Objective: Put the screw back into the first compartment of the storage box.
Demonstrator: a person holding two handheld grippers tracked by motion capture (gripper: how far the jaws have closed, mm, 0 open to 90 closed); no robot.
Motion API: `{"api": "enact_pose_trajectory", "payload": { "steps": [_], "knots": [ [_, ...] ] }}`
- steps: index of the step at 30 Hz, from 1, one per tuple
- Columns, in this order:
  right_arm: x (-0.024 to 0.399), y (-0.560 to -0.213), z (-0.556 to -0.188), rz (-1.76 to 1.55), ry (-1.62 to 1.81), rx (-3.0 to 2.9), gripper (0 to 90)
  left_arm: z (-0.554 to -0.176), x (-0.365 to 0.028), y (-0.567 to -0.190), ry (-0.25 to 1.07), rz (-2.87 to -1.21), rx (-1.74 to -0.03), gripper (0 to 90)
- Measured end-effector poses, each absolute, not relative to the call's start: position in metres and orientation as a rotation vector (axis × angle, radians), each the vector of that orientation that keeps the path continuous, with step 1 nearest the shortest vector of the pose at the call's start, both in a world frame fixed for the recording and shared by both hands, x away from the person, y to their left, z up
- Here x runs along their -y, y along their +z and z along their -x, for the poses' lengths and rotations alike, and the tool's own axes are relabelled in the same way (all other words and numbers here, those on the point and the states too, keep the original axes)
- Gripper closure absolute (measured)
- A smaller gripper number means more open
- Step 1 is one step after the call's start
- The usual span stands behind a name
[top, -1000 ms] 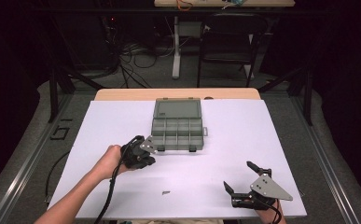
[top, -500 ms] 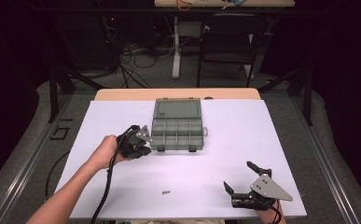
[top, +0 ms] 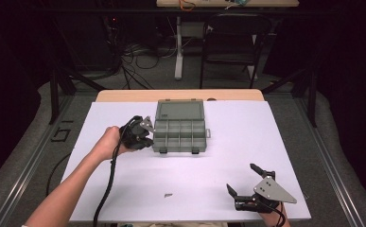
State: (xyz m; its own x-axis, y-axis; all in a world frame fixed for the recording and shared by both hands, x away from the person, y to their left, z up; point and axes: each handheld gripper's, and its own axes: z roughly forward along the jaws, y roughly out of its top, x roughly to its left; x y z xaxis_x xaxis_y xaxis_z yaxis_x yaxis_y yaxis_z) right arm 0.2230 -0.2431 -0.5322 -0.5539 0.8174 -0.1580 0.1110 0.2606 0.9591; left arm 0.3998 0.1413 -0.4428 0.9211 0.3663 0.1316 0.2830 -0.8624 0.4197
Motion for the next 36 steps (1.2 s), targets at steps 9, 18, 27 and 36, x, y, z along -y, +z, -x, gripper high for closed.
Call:
{"api": "enact_pose_trajectory", "payload": {
  "steps": [9,18,27,36],
  "knots": [
    [0.243,-0.533,-0.223,-0.839,1.34,-1.861,0.0,-0.417,-0.137,-0.441,0.295,-2.693,-0.494,87.7],
    [0.243,-0.533,-0.223,-0.84,1.339,-1.862,0.0,-0.432,-0.135,-0.444,0.294,-2.702,-0.517,87.7],
    [0.243,-0.533,-0.223,-0.838,1.338,-1.864,0.0,-0.444,-0.13,-0.442,0.306,-2.689,-0.534,87.6],
    [0.243,-0.533,-0.223,-0.837,1.336,-1.867,0.0,-0.455,-0.126,-0.451,0.295,-2.686,-0.571,87.5]
  ]
}}
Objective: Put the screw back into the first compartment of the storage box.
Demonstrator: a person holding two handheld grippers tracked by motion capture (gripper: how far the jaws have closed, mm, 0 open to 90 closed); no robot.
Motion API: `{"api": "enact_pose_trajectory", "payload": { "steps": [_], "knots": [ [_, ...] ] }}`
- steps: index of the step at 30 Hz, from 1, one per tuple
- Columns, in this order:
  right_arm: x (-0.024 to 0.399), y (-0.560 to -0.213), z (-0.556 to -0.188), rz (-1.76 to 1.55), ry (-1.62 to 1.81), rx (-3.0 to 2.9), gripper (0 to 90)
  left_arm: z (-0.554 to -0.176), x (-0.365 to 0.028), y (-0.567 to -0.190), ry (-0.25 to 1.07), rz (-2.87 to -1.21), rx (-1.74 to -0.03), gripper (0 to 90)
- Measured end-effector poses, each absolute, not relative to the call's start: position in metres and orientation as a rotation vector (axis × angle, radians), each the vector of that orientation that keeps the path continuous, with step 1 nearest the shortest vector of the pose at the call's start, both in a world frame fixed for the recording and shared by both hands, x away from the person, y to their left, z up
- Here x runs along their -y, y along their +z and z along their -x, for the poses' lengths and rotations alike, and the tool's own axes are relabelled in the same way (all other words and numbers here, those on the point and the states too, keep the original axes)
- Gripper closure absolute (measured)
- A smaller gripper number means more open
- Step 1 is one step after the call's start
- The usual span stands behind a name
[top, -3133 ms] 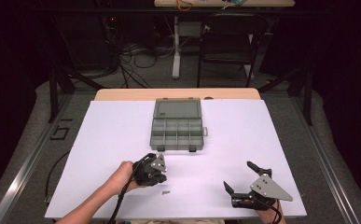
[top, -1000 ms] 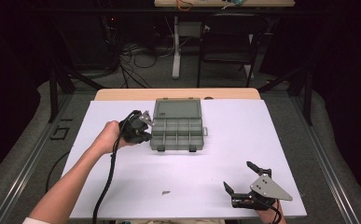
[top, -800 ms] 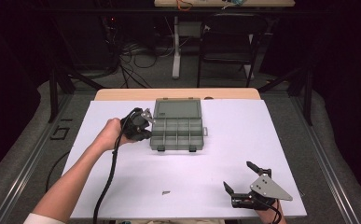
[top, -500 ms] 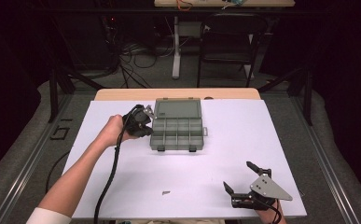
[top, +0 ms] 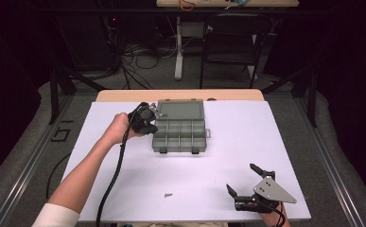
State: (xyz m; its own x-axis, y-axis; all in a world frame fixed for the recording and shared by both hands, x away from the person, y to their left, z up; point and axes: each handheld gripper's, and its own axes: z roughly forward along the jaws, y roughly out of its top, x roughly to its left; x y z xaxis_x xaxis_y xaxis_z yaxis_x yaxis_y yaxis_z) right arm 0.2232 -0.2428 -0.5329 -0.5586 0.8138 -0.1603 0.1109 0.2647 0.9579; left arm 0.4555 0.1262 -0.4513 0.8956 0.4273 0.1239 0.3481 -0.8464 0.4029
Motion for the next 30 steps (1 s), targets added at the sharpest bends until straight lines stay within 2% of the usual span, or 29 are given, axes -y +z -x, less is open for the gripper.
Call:
{"api": "enact_pose_trajectory", "payload": {
  "steps": [30],
  "knots": [
    [0.242,-0.533,-0.223,-0.837,1.332,-1.873,0.0,-0.492,-0.117,-0.482,0.289,-2.67,-0.696,86.8]
  ]
}}
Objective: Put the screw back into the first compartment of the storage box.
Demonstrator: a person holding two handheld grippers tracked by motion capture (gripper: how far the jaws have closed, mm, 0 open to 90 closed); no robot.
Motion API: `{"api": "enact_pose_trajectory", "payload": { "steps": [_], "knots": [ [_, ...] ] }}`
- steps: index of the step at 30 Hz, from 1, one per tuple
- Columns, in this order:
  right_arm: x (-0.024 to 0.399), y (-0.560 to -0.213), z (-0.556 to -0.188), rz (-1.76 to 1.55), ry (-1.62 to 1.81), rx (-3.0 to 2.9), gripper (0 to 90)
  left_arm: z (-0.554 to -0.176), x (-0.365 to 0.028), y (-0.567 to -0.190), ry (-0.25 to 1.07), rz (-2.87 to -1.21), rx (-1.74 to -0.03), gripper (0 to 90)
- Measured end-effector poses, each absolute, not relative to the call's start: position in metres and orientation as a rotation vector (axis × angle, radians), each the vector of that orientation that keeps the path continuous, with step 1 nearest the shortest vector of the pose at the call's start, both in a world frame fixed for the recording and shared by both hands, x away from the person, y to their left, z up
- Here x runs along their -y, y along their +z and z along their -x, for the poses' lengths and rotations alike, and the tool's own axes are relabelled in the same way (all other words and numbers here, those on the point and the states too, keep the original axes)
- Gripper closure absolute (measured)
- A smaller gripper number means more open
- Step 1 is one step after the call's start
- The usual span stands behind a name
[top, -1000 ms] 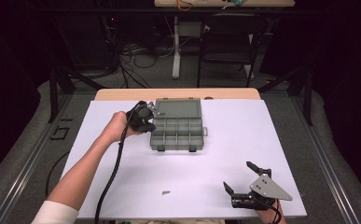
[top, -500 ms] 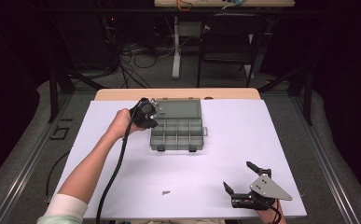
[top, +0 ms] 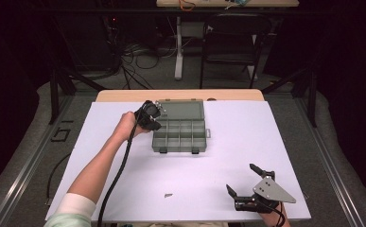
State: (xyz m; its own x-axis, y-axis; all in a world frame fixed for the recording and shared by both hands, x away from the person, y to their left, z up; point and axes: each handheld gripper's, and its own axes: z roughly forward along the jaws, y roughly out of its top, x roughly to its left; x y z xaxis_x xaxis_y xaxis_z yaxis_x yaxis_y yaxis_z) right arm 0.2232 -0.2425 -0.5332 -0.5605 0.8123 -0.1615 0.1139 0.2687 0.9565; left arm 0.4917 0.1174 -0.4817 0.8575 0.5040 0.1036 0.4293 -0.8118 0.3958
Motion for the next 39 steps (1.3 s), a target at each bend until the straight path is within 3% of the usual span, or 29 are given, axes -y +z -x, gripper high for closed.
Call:
{"api": "enact_pose_trajectory", "payload": {
  "steps": [6,10,16,25,39],
  "knots": [
    [0.243,-0.533,-0.223,-0.836,1.332,-1.874,0.0,-0.494,-0.116,-0.488,0.272,-2.655,-0.728,85.0],
    [0.243,-0.533,-0.223,-0.835,1.334,-1.875,0.0,-0.494,-0.117,-0.487,0.261,-2.643,-0.736,76.8],
    [0.243,-0.533,-0.223,-0.83,1.331,-1.878,0.0,-0.487,-0.121,-0.478,0.248,-2.612,-0.761,47.5],
    [0.242,-0.533,-0.223,-0.83,1.332,-1.878,0.0,-0.459,-0.125,-0.459,0.297,-2.597,-0.67,18.6],
    [0.242,-0.533,-0.224,-0.836,1.332,-1.877,0.0,-0.406,-0.131,-0.454,0.357,-2.594,-0.546,8.5]
  ]
}}
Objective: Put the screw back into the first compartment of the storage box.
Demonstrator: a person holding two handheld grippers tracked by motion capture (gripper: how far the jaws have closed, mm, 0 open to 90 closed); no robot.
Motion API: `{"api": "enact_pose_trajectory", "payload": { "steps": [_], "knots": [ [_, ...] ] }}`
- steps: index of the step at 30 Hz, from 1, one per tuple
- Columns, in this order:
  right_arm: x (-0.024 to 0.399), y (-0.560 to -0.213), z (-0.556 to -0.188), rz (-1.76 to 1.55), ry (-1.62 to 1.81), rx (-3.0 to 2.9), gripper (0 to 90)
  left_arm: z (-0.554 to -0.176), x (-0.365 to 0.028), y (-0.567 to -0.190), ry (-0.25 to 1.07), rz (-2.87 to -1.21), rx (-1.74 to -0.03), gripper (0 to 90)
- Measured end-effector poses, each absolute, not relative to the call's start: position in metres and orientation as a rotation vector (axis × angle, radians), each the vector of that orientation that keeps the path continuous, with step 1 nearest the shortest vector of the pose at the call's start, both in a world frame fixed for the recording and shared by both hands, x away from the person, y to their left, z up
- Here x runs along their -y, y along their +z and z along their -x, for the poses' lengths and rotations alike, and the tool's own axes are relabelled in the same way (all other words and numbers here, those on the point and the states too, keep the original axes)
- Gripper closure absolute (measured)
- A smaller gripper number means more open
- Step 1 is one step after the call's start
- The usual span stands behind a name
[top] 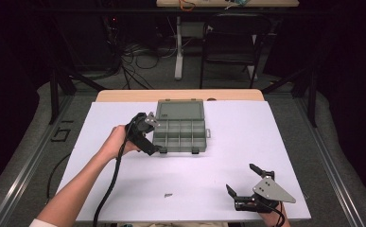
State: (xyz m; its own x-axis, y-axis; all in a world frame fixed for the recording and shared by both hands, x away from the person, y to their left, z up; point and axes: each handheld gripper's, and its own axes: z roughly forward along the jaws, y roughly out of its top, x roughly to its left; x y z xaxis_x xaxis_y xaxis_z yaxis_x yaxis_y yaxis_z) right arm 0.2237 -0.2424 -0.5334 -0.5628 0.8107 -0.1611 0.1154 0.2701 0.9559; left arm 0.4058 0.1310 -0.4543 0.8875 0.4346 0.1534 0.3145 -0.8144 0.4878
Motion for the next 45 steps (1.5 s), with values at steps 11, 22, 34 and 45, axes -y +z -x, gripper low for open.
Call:
{"api": "enact_pose_trajectory", "payload": {
  "steps": [11,22,34,45],
  "knots": [
    [0.242,-0.533,-0.224,-0.839,1.331,-1.874,0.0,-0.376,-0.131,-0.463,0.368,-2.621,-0.489,3.3],
    [0.242,-0.533,-0.224,-0.834,1.328,-1.875,0.0,-0.355,-0.13,-0.474,0.358,-2.638,-0.449,0.2],
    [0.242,-0.534,-0.224,-0.834,1.327,-1.877,0.0,-0.337,-0.129,-0.485,0.328,-2.64,-0.442,0.0],
    [0.242,-0.534,-0.224,-0.83,1.324,-1.881,0.0,-0.327,-0.115,-0.501,0.249,-2.671,-0.392,0.0]
  ]
}}
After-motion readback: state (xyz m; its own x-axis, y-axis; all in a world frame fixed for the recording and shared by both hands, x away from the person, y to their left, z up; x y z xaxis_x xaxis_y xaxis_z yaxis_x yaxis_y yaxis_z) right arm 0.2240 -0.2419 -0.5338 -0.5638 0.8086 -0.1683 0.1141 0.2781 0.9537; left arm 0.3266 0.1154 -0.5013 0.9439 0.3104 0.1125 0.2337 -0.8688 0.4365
